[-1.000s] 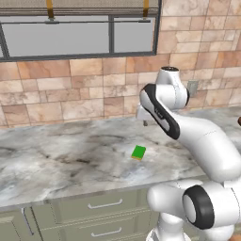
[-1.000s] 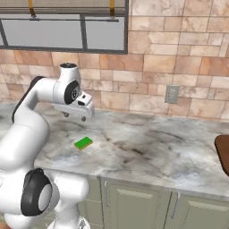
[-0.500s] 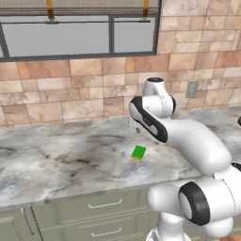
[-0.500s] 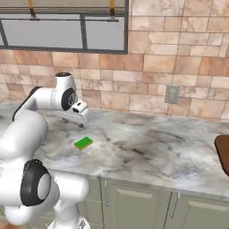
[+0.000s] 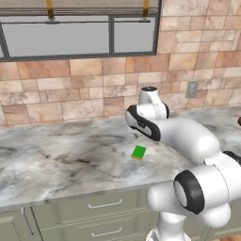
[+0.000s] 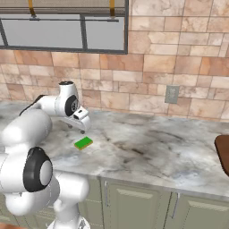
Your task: Pick up the sponge from the counter and clean the cutting board by briefly scrubbing or pressing down on the cutting board. Once finished, release the sponge.
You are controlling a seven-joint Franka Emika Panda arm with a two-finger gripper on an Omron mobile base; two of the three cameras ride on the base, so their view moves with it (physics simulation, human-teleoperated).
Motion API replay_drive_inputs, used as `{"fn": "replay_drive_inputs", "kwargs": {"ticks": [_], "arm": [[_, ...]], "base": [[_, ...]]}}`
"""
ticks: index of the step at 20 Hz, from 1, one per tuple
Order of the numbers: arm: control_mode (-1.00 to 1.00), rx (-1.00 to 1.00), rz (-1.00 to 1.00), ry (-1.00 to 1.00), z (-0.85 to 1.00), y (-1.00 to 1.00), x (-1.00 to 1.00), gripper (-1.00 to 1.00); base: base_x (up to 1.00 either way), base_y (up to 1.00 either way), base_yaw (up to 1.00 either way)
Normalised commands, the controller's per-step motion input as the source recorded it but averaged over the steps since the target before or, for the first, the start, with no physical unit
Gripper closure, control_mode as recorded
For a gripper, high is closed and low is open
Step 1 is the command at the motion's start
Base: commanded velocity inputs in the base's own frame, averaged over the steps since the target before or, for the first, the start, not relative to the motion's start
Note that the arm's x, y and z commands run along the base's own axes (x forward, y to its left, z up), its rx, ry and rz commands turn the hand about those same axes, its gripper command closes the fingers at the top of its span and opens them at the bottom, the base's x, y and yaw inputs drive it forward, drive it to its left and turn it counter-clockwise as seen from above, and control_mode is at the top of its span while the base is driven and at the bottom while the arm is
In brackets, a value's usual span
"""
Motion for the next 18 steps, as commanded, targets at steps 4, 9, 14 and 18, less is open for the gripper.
{"fn": "replay_drive_inputs", "kwargs": {"ticks": [4, 9, 14, 18], "arm": [[-1.0, 0.0, -0.08, 0.06, -0.52, 0.04, 0.15, -1.0], [-1.0, 0.0, -0.02, 0.0, -0.46, 0.13, 0.08, -1.0], [-1.0, 0.0, 0.0, 0.0, -0.47, 0.1, 0.1, -1.0], [-1.0, 0.0, 0.0, 0.0, -0.28, 0.0, 0.0, -1.0]], "base": [[0.0, 0.0, 0.0], [0.0, 0.0, 0.0], [0.0, 0.0, 0.0], [0.0, 0.0, 0.0]]}}
